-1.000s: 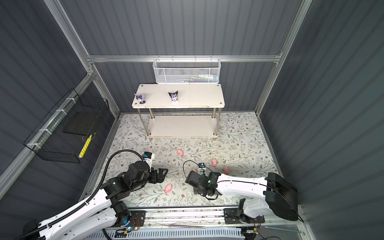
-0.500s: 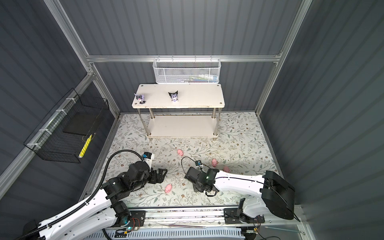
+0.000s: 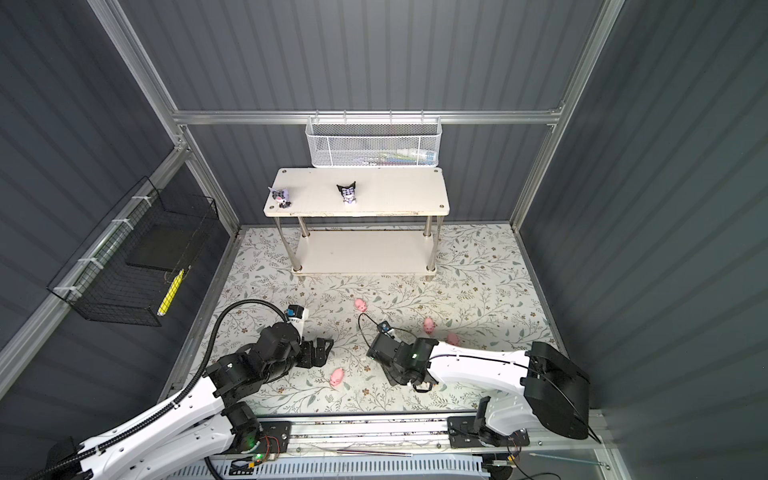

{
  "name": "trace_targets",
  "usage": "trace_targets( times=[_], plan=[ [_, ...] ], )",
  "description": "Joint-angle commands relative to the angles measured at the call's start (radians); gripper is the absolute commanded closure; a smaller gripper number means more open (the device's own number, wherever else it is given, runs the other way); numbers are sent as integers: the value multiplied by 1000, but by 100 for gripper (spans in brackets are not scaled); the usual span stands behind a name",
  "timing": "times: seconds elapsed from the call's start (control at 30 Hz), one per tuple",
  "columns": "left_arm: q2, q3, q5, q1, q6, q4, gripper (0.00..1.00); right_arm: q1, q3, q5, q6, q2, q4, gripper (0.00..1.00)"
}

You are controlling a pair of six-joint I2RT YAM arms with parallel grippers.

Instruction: Place and organize the plastic toys onto the shelf

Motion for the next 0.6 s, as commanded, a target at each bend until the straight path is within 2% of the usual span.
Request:
trace_targets(
  times=[0.0, 0.3, 0.57],
  plan=[
    [8, 27, -16, -6, 14, -12, 3, 11, -16, 32, -101, -11, 32, 72],
    [19, 29, -20, -6, 9, -5, 3, 36, -18, 39, -144, 23, 71, 70],
    [10, 18, -16, -6, 3, -2, 3, 51, -15, 68, -130, 38, 61, 67]
  ],
)
